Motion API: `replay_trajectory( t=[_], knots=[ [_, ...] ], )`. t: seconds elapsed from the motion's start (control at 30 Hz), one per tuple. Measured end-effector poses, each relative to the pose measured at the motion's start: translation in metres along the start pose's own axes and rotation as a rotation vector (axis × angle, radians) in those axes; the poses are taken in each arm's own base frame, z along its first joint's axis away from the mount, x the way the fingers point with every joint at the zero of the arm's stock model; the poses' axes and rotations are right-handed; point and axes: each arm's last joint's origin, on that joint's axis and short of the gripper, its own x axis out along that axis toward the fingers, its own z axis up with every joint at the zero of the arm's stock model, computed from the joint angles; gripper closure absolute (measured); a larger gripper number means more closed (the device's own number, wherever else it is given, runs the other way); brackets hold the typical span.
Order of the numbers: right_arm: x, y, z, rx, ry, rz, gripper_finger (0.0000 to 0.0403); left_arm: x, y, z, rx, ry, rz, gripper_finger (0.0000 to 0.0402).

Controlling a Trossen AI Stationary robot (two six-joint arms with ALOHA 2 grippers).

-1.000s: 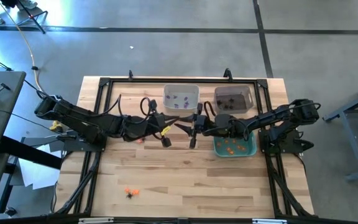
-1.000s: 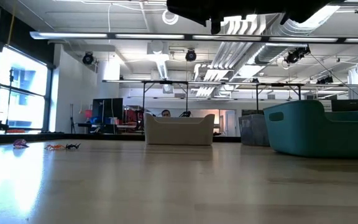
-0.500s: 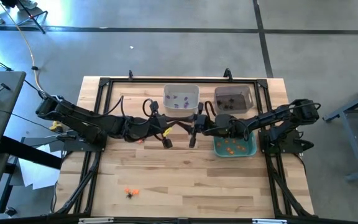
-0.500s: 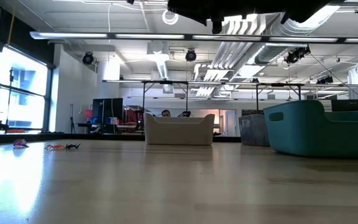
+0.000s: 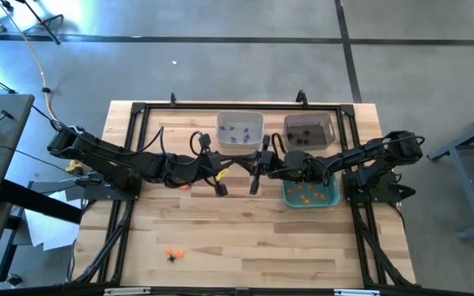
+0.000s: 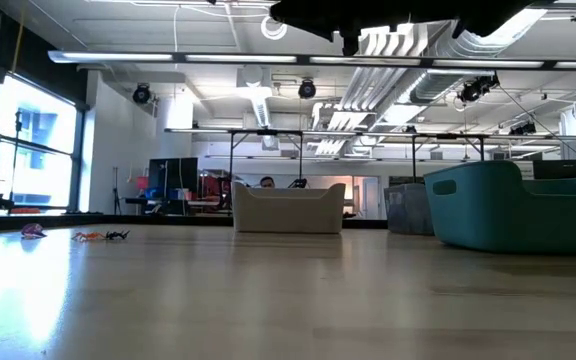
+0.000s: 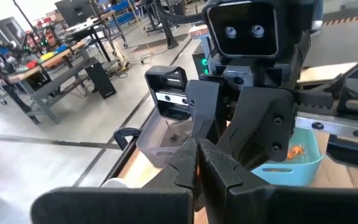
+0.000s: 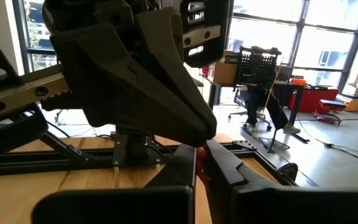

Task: Sort Halloween decoration
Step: Put the orange spider toy into the green bin

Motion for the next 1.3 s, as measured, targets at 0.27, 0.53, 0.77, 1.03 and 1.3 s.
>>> replay_trajectory(
  t=[0.27, 0.53, 0.77, 1.03, 1.3],
  knots=[
    [0.000, -0.001, -0.003, -0.013, 0.036, -0.054, 0.0402, -0.004, 0.002, 0.001, 0.107, 0.019, 0.117, 0.0377],
    [-0.022, -0.013, 0.003, 0.007, 0.263, -0.176, 0.0402, -0.012, 0.000, -0.006, 0.180, 0.111, 0.245, 0.0315],
    [-0.098, -0.040, 0.010, 0.358, 0.698, -0.330, 0.0402, -0.017, 0.000, -0.025, 0.154, 0.239, 0.284, 0.0306],
    [-0.167, -0.049, -0.006, 0.622, 1.117, -0.625, 0.0402, -0.019, -0.001, -0.033, 0.059, 0.290, 0.224, 0.0309],
    [-0.177, -0.044, -0.038, 0.618, 1.269, -0.548, 0.0374, -0.019, -0.003, -0.033, 0.053, 0.290, 0.195, 0.0309]
  ],
)
